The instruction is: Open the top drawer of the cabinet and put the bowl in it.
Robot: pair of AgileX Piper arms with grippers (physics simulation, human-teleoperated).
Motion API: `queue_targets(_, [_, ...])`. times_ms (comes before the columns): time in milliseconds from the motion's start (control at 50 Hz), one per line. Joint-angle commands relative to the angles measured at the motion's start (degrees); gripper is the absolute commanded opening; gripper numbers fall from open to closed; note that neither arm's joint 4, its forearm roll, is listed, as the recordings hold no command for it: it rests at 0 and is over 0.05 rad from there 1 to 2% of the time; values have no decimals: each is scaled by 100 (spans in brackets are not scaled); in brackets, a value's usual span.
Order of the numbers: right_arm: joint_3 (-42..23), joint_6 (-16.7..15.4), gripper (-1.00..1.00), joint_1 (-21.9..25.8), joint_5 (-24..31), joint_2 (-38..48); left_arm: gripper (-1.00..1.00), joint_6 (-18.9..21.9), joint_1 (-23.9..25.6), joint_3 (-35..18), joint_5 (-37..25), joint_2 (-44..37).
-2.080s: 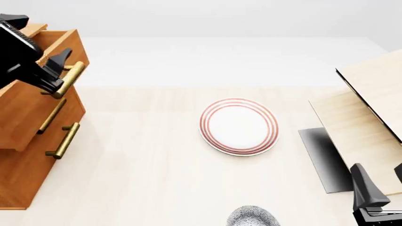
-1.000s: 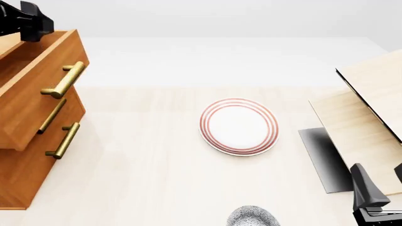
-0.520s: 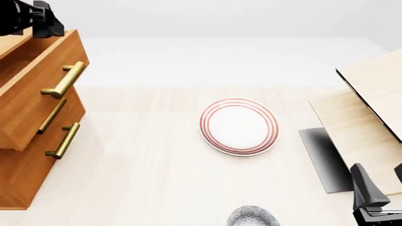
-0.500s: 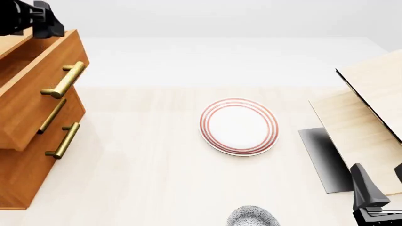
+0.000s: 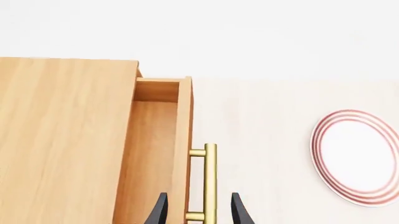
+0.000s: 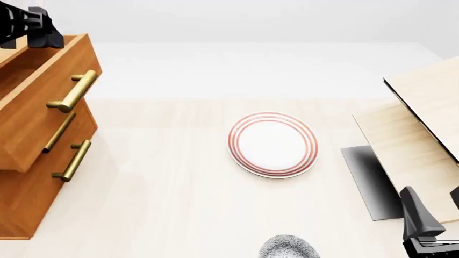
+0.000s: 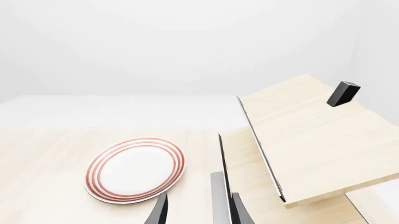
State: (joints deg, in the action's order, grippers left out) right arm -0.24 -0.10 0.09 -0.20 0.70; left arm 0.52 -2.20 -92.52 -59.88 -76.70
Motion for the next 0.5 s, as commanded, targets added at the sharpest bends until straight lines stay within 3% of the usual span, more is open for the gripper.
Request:
queue_targets(20, [3, 3, 100, -3, 5, -15, 100, -60, -101, 242, 147, 60])
queue_targets(500, [3, 0, 100, -1, 5, -20, 100, -153, -132, 715, 523, 95])
